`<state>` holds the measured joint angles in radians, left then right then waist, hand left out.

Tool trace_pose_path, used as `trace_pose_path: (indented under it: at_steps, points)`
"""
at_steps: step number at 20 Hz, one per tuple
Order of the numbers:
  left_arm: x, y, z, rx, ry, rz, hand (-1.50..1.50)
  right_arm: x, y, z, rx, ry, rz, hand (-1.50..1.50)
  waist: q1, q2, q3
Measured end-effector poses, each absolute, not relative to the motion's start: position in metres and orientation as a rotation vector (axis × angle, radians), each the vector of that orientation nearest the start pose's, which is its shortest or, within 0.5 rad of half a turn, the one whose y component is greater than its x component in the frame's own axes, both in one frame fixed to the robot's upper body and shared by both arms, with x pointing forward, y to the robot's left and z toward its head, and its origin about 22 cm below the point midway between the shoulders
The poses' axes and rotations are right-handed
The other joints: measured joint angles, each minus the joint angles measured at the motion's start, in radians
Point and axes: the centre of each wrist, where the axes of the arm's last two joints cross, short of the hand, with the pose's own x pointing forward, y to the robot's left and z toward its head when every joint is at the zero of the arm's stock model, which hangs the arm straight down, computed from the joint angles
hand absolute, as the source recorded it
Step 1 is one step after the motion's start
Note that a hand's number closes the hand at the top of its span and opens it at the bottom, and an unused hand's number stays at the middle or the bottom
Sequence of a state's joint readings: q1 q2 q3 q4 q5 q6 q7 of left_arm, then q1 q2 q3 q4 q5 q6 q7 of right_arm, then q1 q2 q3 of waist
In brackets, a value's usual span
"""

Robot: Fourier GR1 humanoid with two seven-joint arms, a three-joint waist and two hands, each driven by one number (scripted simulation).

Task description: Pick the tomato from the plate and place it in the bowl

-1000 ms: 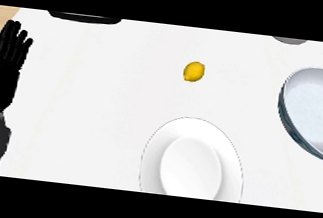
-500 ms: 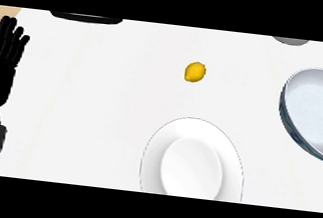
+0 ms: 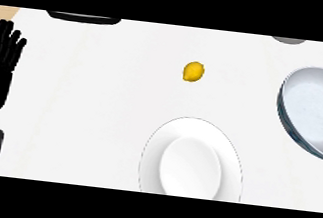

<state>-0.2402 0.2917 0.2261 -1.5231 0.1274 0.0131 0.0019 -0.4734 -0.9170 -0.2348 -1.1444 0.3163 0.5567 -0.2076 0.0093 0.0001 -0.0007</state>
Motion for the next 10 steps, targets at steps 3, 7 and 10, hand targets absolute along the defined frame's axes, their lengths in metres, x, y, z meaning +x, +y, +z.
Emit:
trace_pose_path:
  at_steps: [3, 7, 10]
  points:
    - [0.292, 0.328, 0.084, 0.233, -1.791, 0.025, 0.00, 0.321, -0.447, 0.194, -0.710, -1.372, 0.959, 1.50, 0.001, 0.001, 0.000]
    - [0.293, 0.322, 0.080, 0.232, -1.791, 0.022, 0.00, 0.333, -0.436, 0.158, -0.704, -1.310, 0.871, -1.50, 0.002, 0.002, 0.001]
    - [0.293, 0.326, 0.080, 0.231, -1.792, 0.017, 0.00, 0.341, -0.432, 0.135, -0.642, -1.301, 0.804, -1.50, 0.003, 0.003, 0.001]
